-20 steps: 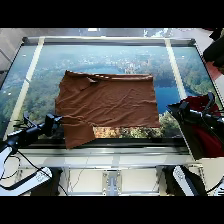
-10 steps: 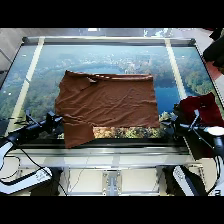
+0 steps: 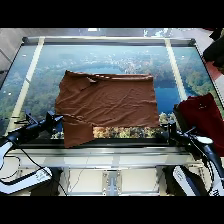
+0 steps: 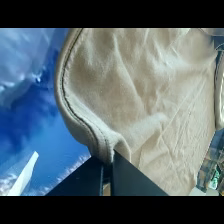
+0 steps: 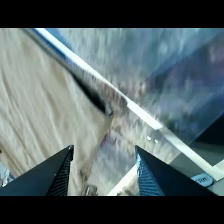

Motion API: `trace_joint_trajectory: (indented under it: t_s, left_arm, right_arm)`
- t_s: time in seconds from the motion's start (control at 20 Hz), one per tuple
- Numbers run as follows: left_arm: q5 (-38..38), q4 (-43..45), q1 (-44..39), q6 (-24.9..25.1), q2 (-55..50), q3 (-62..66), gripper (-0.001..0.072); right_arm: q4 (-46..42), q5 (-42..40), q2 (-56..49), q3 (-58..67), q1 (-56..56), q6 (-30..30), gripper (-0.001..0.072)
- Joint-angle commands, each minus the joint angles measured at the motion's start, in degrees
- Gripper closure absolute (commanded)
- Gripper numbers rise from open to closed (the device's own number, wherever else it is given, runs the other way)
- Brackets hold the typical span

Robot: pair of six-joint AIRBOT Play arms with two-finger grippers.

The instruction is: Fold the shirts.

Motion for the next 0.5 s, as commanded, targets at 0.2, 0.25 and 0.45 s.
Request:
trace_joint_trajectory:
  t_s: [0.2,0.25,0.45]
  left_arm:
    - [0.0,0.0,0.0,0.0,0.0,0.1,0.0692]
    - [0.0,0.0,0.0,0.0,0.0,0.1,0.0692]
    - [0.0,0.0,0.0,2.1,0.0,0.1,0.0692]
  right_arm:
    - [6.3,-15.5,-3.6,1.4,15.5,0.1,0.0341]
    - [6.3,-16.4,-3.6,2.1,16.7,0.1,0.0399]
    - [8.3,-19.9,-3.7,3.4,18.2,0.6,0.0405]
